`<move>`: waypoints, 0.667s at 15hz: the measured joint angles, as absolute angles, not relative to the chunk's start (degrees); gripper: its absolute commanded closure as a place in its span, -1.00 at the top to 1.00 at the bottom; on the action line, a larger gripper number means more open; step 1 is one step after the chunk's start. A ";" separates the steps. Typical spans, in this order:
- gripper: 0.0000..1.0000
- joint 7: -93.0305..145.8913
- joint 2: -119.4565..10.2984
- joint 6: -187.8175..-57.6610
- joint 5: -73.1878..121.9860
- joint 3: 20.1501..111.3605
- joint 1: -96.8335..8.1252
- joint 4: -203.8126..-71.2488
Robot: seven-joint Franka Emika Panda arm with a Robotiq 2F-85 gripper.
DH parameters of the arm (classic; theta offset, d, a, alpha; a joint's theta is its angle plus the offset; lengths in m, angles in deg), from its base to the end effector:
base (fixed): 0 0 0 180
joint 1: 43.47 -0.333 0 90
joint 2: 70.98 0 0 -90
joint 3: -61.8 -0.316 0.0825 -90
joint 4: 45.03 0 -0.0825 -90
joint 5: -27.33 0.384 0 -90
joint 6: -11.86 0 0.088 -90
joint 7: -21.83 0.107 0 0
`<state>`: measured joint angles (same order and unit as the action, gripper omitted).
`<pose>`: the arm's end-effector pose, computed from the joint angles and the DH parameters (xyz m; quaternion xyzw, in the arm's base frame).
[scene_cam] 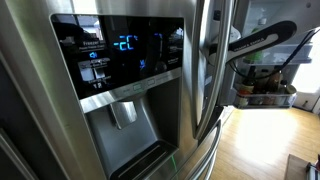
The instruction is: Put the onion in the vegetable drawer
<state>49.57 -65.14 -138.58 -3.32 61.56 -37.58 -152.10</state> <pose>0.6318 -0.0504 0.5312 0.9252 -0.0941 0.3423 0.1341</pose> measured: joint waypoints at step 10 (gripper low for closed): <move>1.00 53.48 -64.48 -137.90 -8.28 63.57 -39.15 -150.94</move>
<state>53.48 -64.48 -137.90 -8.28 63.57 -39.15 -150.94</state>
